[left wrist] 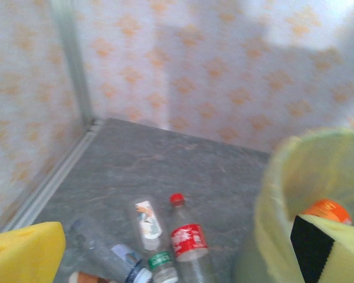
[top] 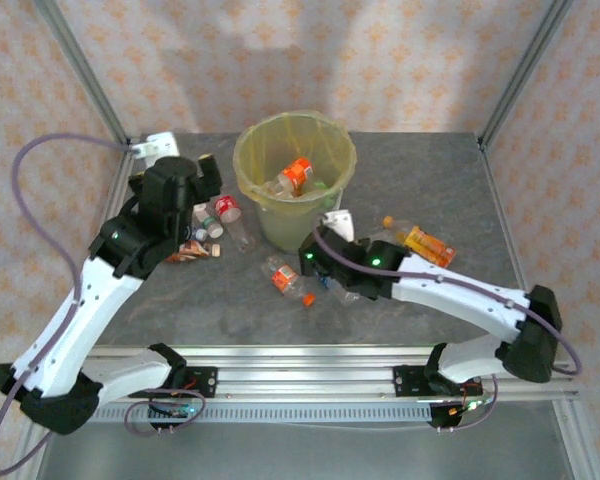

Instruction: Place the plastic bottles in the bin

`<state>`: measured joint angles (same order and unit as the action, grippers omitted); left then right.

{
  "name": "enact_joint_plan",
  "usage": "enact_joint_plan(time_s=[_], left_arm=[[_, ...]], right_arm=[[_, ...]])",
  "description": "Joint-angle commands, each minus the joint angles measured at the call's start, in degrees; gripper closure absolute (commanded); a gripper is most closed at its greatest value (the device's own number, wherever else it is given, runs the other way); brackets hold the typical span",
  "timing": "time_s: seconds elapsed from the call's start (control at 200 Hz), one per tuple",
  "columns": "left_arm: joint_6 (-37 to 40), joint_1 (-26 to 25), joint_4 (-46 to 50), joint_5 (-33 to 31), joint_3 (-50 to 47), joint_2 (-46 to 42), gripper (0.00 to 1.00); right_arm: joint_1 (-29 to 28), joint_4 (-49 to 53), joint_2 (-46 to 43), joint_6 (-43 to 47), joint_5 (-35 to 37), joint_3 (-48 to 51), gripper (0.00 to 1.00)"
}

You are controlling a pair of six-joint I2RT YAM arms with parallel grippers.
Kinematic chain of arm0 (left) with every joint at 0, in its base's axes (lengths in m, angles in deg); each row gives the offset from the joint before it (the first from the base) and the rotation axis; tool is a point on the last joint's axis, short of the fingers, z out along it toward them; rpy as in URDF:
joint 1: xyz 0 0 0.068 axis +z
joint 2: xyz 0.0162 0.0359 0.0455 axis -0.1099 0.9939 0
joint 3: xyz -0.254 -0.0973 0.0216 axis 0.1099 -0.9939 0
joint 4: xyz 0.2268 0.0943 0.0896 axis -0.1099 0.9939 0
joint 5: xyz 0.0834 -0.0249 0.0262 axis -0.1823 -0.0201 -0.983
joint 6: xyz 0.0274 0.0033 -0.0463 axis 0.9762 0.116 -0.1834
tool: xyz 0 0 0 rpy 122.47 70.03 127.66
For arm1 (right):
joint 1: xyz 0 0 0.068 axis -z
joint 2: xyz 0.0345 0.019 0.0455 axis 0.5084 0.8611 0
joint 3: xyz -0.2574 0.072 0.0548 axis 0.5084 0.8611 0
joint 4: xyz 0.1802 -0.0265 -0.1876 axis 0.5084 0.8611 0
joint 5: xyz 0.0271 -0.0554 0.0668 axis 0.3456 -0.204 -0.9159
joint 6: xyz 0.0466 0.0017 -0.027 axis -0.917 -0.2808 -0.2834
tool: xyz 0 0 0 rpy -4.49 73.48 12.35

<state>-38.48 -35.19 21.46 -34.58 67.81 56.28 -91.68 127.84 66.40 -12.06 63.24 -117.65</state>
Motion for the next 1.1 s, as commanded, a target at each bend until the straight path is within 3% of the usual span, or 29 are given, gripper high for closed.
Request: enact_joint_plan(time_s=[0.0, 0.315, 0.545, 1.096], left_arm=[[-11.86, -0.01, -0.39, -14.65, -4.9, -5.64, 0.0], [-20.99, 0.29, -0.85, -24.46, -14.47, -16.88, 0.0], [-21.33, 0.36, 0.51, -26.19, -13.9, -15.48, 0.0], [-22.43, 1.2, 3.21, -27.71, -12.93, -14.21, 0.0]], right_arm=[[-2.84, -0.73, 4.82, 1.84, -0.78, -3.13, 0.01], [-4.61, 2.3, 19.32, 5.84, -3.1, -10.85, 0.06], [-4.5, 1.68, 25.99, 9.49, -5.56, -14.64, 0.08], [-3.84, 4.74, 38.64, 13.66, -2.95, -22.9, 0.16]])
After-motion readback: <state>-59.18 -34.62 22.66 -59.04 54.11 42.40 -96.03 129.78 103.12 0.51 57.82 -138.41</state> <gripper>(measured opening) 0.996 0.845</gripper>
